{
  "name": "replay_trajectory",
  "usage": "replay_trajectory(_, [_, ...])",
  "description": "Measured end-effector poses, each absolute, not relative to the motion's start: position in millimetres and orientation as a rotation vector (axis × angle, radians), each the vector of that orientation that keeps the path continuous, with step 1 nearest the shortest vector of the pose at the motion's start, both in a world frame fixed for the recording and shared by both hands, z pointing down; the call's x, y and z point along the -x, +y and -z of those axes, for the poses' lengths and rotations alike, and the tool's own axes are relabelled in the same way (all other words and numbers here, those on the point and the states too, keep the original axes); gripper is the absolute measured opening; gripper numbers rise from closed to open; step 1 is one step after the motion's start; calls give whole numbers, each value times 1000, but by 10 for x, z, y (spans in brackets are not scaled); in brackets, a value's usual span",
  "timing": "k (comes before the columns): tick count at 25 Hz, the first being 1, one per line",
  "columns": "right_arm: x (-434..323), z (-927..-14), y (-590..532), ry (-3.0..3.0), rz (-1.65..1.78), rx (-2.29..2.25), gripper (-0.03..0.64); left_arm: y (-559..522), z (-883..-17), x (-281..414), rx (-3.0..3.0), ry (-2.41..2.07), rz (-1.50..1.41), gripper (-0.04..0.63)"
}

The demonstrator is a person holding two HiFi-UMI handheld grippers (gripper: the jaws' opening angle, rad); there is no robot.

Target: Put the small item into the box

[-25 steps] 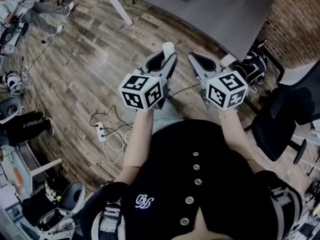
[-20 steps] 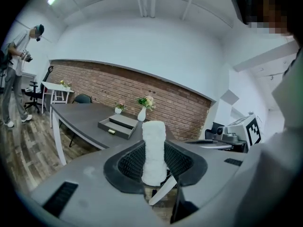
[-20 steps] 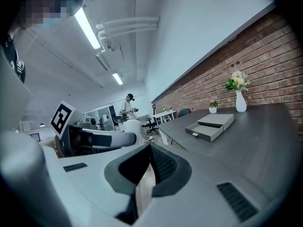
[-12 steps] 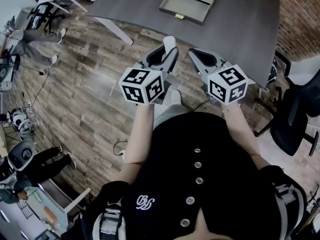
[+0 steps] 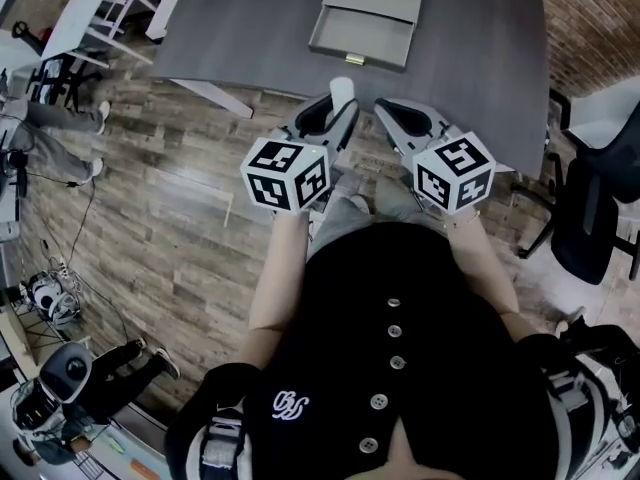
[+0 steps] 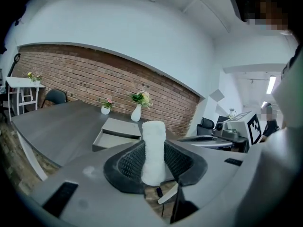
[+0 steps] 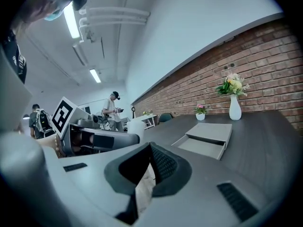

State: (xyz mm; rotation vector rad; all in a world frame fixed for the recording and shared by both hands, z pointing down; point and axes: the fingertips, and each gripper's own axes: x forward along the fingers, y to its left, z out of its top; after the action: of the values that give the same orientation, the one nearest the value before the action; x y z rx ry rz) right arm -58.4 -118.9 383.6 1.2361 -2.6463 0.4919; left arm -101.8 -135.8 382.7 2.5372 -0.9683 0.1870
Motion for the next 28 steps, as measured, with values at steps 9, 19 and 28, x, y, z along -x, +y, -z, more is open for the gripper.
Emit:
replay_trajectory(9, [431,-3831,-1587,-2625,-491,-1271,2,-1705,-3897,771,-2627,-866,-365,122])
replay_trajectory(19, [216,-3916,-2159,-2588,-516,-1258,2,-2402,-4013,622,-2726,-860,-703,123])
replay_trajectory(28, [-23,-4215,-2659,-2546,-592,-1244,2,-2938,-4477,332,-2863,-672,-1275,123])
